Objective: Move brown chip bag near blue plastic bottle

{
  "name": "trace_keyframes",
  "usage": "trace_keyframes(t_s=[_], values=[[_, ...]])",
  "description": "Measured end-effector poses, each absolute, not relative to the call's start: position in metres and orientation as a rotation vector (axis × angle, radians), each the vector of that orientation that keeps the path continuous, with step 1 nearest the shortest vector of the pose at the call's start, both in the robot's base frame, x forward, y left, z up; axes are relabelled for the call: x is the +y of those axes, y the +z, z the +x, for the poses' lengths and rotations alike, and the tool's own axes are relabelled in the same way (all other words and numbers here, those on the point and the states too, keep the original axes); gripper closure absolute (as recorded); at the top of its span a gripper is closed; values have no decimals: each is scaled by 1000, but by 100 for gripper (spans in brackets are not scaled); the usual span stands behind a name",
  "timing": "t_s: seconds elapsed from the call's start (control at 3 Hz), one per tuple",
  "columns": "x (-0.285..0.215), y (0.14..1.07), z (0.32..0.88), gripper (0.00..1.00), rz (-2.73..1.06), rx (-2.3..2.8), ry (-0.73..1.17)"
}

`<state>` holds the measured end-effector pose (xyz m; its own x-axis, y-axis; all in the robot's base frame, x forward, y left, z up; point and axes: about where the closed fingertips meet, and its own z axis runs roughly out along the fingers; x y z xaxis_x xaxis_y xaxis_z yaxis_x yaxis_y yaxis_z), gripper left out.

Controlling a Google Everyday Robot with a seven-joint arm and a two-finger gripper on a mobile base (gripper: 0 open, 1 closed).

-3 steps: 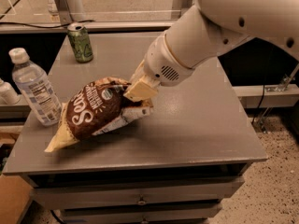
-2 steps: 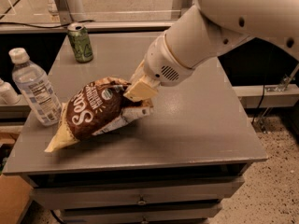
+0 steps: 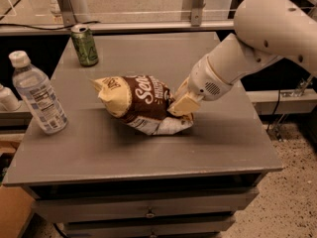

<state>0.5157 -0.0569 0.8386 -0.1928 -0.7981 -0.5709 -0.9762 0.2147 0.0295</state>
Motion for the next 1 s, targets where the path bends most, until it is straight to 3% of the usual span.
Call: trace_keyframes(t_s=[1.0], values=[[-56,845,515,13,-1643,2057,547]])
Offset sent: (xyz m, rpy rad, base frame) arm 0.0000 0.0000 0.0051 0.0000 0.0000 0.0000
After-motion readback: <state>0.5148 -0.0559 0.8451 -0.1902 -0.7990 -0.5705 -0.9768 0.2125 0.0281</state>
